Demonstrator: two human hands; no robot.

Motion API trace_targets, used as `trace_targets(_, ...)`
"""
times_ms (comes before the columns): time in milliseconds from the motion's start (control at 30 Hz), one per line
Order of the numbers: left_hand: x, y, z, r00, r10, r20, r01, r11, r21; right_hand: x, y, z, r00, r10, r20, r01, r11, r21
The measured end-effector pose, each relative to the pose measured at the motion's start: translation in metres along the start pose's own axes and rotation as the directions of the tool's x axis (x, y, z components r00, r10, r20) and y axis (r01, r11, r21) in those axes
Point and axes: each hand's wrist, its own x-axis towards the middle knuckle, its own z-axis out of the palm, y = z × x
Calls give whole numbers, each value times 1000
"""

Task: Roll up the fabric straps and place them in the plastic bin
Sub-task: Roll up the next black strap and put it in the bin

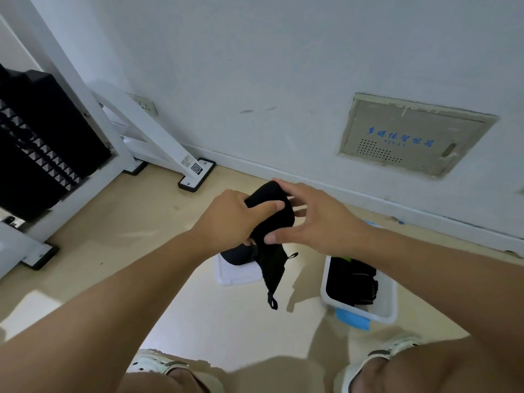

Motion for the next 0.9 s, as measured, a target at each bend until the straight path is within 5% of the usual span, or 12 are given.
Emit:
trace_targets(267, -2, -6, -2, 992, -89, 93, 108, 969, -221, 6, -5, 36, 983, -21, -184, -19, 977, -213)
trace_targets(533, -3, -5, -12, 982, -123, 140, 172, 890, -423, 13, -4, 31, 993, -35, -110, 18, 988, -152)
trace_targets(767, -10, 5, -18, 950, -100, 294, 280, 686, -672, 13, -5, 26, 978, -22, -209, 34, 998, 52)
trace_targets(900, -9, 6, -12, 957, -89, 276, 263, 666, -698, 14, -4, 28, 963, -52, -266, 67, 997, 48)
